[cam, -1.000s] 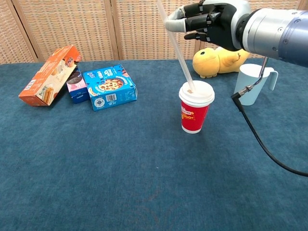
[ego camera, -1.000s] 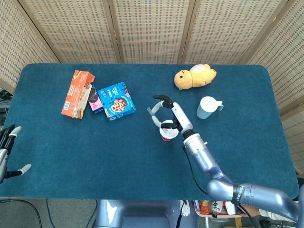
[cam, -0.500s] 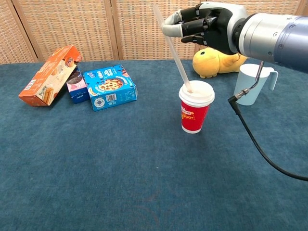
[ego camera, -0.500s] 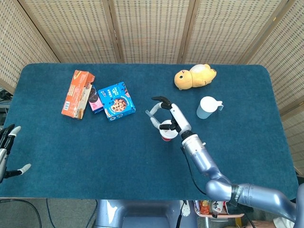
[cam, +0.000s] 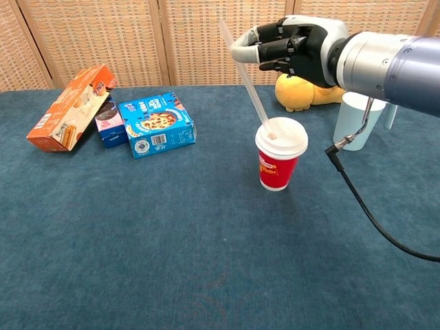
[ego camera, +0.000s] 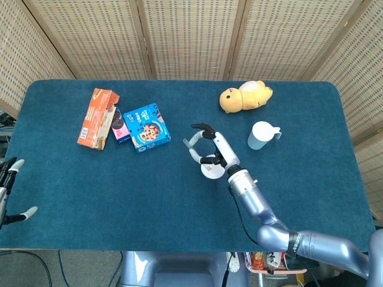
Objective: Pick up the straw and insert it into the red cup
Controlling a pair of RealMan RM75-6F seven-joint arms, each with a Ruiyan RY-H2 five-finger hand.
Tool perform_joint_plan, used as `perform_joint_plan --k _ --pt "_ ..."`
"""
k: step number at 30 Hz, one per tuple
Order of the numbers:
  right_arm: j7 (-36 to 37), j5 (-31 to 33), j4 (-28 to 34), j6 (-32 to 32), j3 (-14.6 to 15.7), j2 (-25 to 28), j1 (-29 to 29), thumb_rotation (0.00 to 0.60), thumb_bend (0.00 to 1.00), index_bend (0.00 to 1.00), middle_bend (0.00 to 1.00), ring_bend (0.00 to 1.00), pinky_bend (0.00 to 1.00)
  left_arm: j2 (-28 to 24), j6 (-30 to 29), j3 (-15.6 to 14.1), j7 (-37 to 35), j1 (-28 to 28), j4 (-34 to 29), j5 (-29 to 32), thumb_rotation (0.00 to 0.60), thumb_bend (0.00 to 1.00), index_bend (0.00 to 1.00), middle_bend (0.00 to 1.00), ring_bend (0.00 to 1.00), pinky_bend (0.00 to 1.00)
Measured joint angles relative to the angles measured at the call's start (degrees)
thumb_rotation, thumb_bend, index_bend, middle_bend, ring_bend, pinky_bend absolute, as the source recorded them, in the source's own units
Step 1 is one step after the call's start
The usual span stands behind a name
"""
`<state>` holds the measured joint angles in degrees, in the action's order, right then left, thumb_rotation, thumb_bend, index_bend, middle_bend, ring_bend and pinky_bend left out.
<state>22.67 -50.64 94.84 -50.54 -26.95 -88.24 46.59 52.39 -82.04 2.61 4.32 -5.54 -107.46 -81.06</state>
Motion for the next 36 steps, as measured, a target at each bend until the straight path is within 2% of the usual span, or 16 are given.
perform_joint_plan --k 20,36 --pt "1.8 -1.1 -4.4 1.4 0.8 -1.8 -1.1 0.6 0.6 0.69 0.22 0.0 0.0 0.5 0.9 -0.1 -0.7 -0.2 1.1 0.5 0.6 0.12 0.0 0.0 0.0 0.0" --pt "10.2 -10.0 -10.4 4.9 3.6 -2.7 -3.8 0.6 0.6 0.69 0.21 0.0 0.0 1.2 1.8 -0.4 -0.2 -0.6 1.3 0.8 0.6 0.12 0.0 0.0 0.0 0.0"
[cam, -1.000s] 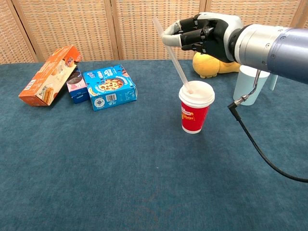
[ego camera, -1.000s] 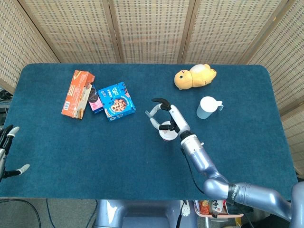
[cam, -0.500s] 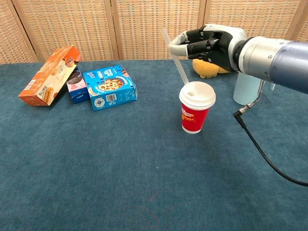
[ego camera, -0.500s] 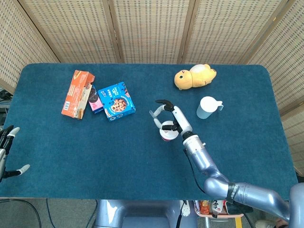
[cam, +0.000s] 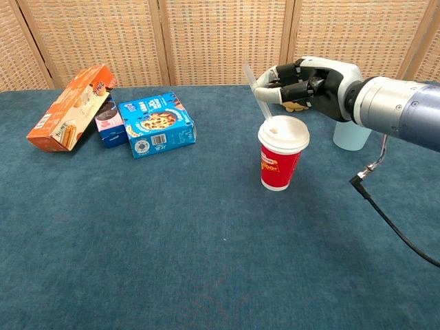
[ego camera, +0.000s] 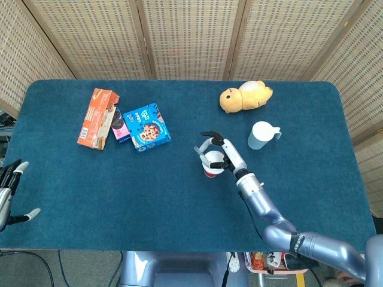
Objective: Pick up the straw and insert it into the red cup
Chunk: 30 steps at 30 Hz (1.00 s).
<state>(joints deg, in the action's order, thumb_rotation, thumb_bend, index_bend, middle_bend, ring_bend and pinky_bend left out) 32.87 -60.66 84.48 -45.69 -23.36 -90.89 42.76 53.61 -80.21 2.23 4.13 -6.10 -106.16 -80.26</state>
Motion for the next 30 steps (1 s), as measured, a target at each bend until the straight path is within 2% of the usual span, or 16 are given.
perform_joint_plan --k 14,16,19,21,23,30 --pt "3.4 -4.2 -2.0 1.9 1.4 0.1 -0.5 0.6 0.6 0.69 0.16 0.0 0.0 0.2 0.3 -0.1 0.2 -0.1 0.1 0.2 0.6 0.12 0.0 0.0 0.0 0.0" --pt "4.1 -4.9 -2.1 2.1 1.6 0.2 -0.6 0.6 0.54 0.67 0.15 0.0 0.0 0.3 0.3 -0.1 0.3 -0.1 0.1 0.2 0.6 0.12 0.0 0.0 0.0 0.0" --pt "5.3 -6.0 -2.3 2.4 1.9 0.4 -0.7 0.6 0.35 0.59 0.12 0.0 0.0 0.3 0.2 -0.1 0.4 -0.1 0.0 0.1 0.6 0.12 0.0 0.0 0.0 0.0" --pt "6.3 -6.9 -2.5 2.5 2.0 0.5 -0.8 0.6 0.27 0.56 0.11 0.0 0.0 0.3 0.2 -0.2 0.4 -0.1 0.0 0.1 0.6 0.12 0.0 0.0 0.0 0.0" --pt "7.0 -7.7 -2.7 2.5 2.2 0.6 -0.8 0.6 0.24 0.55 0.11 0.0 0.0 0.3 0.2 -0.2 0.4 0.0 -0.1 0.1 0.6 0.12 0.0 0.0 0.0 0.0" --pt "8.0 -9.3 -3.6 2.2 2.9 0.8 -0.8 0.6 0.24 0.55 0.11 0.0 0.0 0.4 0.3 -0.3 0.3 0.0 0.0 0.0 0.6 0.12 0.0 0.0 0.0 0.0"
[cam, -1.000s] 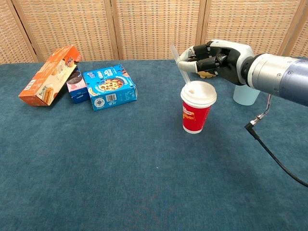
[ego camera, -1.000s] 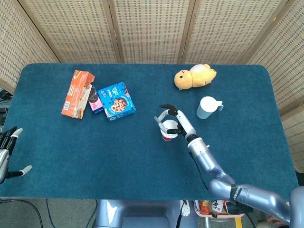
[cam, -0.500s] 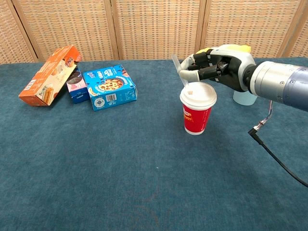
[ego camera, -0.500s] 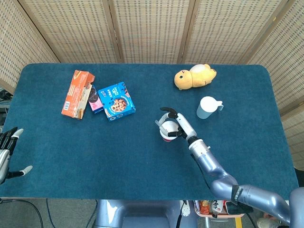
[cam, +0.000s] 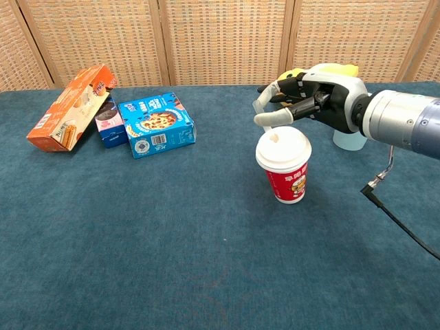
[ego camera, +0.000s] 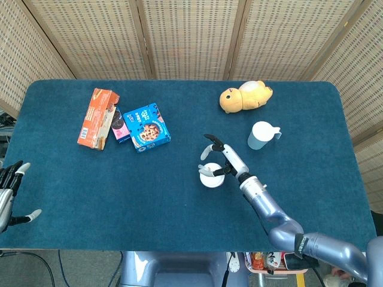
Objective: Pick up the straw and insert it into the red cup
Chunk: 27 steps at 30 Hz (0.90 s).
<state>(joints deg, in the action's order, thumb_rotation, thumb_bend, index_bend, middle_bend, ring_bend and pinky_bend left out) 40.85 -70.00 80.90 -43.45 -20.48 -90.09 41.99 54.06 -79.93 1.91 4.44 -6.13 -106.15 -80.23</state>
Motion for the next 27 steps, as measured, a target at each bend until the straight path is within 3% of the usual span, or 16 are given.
perform_joint_plan --k 21,24,27 --pt "1.6 -0.9 -0.5 -0.3 1.0 0.8 -0.3 0.6 0.25 0.55 0.1 0.0 0.0 0.3 0.2 -0.1 -0.2 0.0 0.2 -0.1 0.6 0.12 0.0 0.0 0.0 0.0" --pt "1.4 -1.1 -0.4 -0.4 1.1 0.9 -0.3 0.6 0.24 0.44 0.07 0.0 0.0 0.2 0.0 -0.2 -0.3 0.1 0.2 -0.1 0.6 0.12 0.0 0.0 0.0 0.0" --pt "1.1 -1.7 -0.2 -0.5 1.3 1.3 -0.2 0.6 0.16 0.22 0.01 0.0 0.0 0.2 -0.1 -0.2 -0.5 0.1 0.3 -0.2 0.6 0.12 0.0 0.0 0.0 0.0"
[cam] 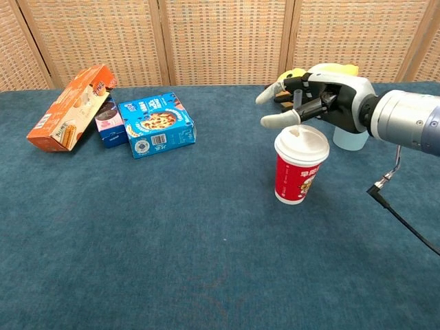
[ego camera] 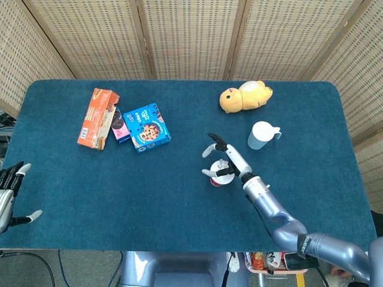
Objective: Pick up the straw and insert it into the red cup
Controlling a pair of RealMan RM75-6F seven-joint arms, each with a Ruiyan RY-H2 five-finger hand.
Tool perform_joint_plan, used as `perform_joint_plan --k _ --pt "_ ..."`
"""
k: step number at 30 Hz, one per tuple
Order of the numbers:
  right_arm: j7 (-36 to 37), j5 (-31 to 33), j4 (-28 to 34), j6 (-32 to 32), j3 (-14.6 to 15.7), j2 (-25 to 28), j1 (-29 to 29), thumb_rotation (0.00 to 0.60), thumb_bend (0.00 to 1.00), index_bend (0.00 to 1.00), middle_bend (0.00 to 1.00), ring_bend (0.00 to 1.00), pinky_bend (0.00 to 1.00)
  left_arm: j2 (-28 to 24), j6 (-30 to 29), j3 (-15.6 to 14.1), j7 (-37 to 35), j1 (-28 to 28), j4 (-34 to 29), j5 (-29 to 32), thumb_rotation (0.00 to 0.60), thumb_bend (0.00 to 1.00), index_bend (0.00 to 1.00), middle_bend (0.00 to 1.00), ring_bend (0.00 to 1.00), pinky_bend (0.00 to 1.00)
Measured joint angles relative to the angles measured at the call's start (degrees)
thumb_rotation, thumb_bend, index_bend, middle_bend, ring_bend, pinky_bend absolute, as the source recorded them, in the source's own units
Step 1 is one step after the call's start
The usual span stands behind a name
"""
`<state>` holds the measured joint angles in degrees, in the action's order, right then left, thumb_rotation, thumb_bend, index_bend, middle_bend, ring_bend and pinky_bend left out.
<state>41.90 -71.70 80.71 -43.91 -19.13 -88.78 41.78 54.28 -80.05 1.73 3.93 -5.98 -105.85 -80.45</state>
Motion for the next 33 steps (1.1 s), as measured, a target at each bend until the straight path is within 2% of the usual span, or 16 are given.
perform_joint_plan --k 2,5,11,17,20,24,30,33 --pt "-0.4 -0.7 0.3 0.0 0.3 0.5 0.0 0.6 0.11 0.1 0.0 0.0 0.0 0.0 -0.1 0.0 -0.2 0.0 0.0 -0.1 0.6 0.12 0.0 0.0 0.0 0.0" --pt "-1.9 -2.1 1.2 -0.7 0.9 1.7 -0.1 0.6 0.09 0.01 0.0 0.0 0.0 -0.1 -0.4 0.0 -0.5 0.1 0.1 -0.4 0.6 0.12 0.0 0.0 0.0 0.0" --pt "-7.0 -5.6 5.9 -5.1 1.8 6.4 -1.6 0.6 0.0 0.0 0.0 0.0 0.0 -0.1 -1.5 0.1 -1.6 0.6 0.5 -1.0 0.6 0.12 0.0 0.0 0.0 0.0" --pt "-17.1 -11.3 11.9 -11.2 4.2 14.0 -4.8 0.6 0.0 0.0 0.0 0.0 0.0 0.7 -3.7 0.6 -1.1 1.4 0.7 -0.5 0.6 0.12 0.0 0.0 0.0 0.0" --pt "-24.3 -14.5 14.4 -15.7 6.2 17.8 -7.7 0.6 0.0 0.0 0.0 0.0 0.0 1.5 -4.3 0.7 -0.7 1.8 0.5 -0.5 0.6 0.12 0.0 0.0 0.0 0.0" --pt "-34.4 -18.6 15.4 -26.1 9.7 21.4 -14.5 0.6 0.0 0.0 0.0 0.0 0.0 2.7 -4.8 0.4 -2.3 2.2 1.6 -1.6 0.6 0.12 0.0 0.0 0.0 0.0" --pt "-46.6 -23.0 14.2 -41.9 15.1 23.0 -26.7 0.6 0.0 0.0 0.0 0.0 0.0 3.7 -4.7 -0.7 -3.0 2.2 3.3 -4.6 0.6 0.12 0.0 0.0 0.0 0.0" --pt "-50.5 -23.7 14.0 -45.5 17.1 22.9 -30.4 0.6 0.0 0.0 0.0 0.0 0.0 4.2 -4.9 -1.0 -2.4 2.1 4.1 -6.0 0.6 0.12 0.0 0.0 0.0 0.0"
